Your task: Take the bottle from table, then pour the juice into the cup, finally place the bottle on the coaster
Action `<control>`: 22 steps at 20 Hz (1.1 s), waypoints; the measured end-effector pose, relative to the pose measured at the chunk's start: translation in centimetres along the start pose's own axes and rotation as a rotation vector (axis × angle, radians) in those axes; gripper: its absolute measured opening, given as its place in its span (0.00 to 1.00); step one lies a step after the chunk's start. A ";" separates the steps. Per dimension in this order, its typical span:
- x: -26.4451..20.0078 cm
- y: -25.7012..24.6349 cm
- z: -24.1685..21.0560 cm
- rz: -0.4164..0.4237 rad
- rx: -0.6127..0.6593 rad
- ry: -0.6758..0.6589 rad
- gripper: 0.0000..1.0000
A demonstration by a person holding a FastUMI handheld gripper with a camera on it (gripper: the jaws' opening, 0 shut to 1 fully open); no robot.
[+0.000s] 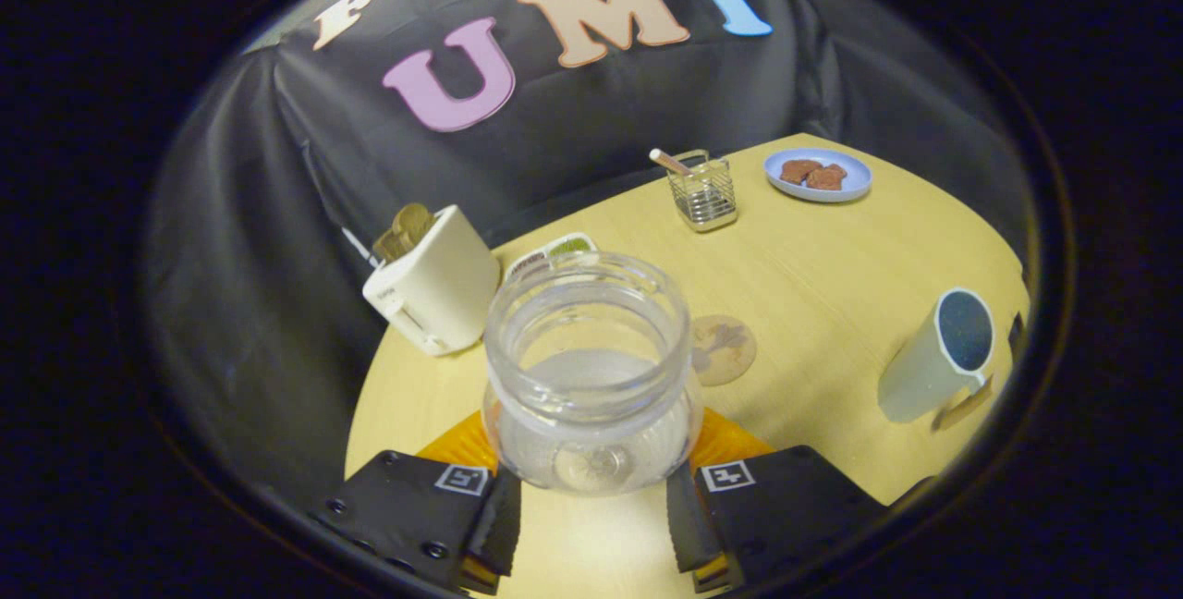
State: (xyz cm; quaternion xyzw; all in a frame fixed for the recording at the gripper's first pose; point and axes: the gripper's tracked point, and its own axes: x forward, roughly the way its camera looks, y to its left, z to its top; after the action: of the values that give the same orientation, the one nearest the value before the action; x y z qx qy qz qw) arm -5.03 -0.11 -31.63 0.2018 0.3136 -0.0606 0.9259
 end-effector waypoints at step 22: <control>0.1 -6.3 12.6 0.117 0.667 -0.343 0.67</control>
State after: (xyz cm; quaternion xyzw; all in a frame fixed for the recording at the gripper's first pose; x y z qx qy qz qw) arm 0.56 -11.03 -24.75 0.4967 0.1049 -0.1392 0.8503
